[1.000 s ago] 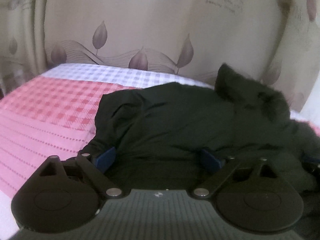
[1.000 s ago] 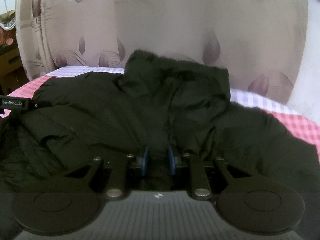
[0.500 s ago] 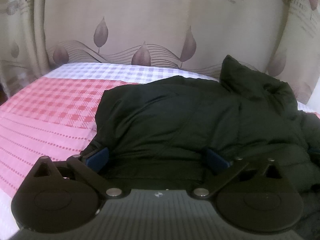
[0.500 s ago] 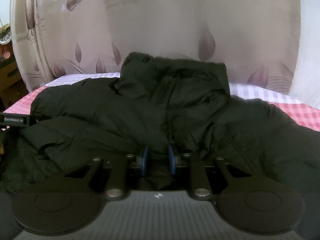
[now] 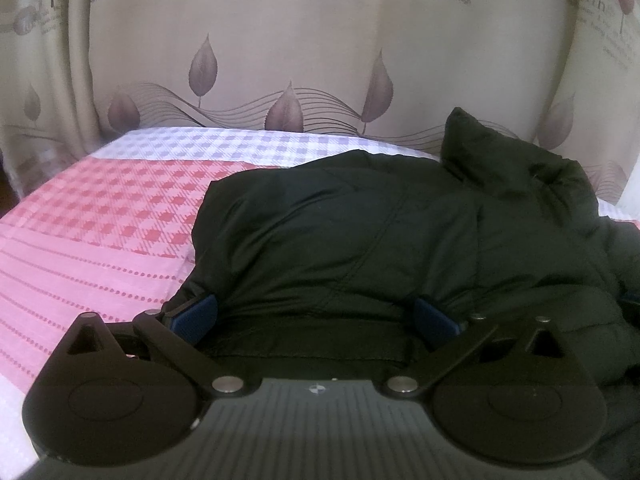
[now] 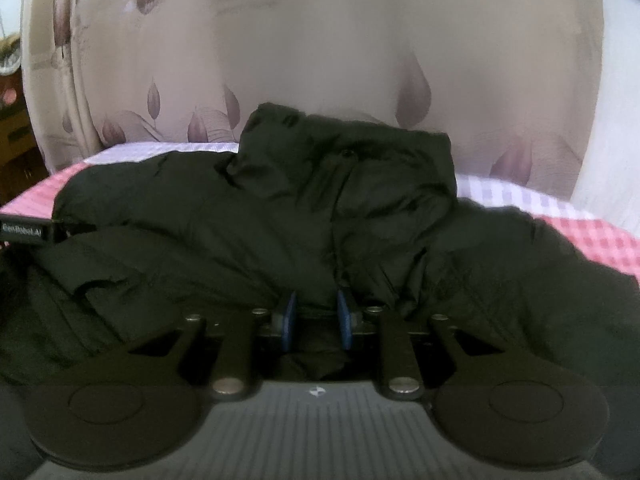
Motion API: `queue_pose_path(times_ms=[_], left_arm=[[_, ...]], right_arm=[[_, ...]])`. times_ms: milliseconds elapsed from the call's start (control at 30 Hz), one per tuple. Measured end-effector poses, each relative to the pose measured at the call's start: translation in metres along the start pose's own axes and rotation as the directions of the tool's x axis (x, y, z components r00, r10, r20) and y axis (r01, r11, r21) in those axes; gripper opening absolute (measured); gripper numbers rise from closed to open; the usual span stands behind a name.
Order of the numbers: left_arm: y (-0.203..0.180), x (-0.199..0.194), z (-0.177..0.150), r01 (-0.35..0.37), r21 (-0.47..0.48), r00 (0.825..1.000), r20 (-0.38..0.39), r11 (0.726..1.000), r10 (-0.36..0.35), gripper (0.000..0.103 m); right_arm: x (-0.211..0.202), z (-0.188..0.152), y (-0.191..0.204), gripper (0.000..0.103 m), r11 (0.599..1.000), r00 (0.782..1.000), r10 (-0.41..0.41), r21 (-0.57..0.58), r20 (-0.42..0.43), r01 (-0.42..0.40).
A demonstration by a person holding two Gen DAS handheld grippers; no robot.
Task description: Fold large clothes
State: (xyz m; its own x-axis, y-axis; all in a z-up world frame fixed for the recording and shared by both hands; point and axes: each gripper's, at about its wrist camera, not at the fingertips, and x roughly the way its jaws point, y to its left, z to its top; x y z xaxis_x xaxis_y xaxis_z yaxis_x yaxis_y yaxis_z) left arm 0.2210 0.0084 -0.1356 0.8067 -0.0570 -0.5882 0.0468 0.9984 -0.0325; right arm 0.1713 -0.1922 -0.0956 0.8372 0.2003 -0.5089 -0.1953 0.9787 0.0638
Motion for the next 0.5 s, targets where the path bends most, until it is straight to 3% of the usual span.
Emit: queue_pose_path(times_ms=[500], left_arm=[[0.0016, -0.0006, -0.0003, 0.003, 0.002, 1.000, 0.000, 1.000, -0.003, 0.103]], right_arm=[[-0.0011, 0.0002, 0.0035, 0.024, 0.999, 1.000, -0.021, -0.032, 0.016, 0.022]])
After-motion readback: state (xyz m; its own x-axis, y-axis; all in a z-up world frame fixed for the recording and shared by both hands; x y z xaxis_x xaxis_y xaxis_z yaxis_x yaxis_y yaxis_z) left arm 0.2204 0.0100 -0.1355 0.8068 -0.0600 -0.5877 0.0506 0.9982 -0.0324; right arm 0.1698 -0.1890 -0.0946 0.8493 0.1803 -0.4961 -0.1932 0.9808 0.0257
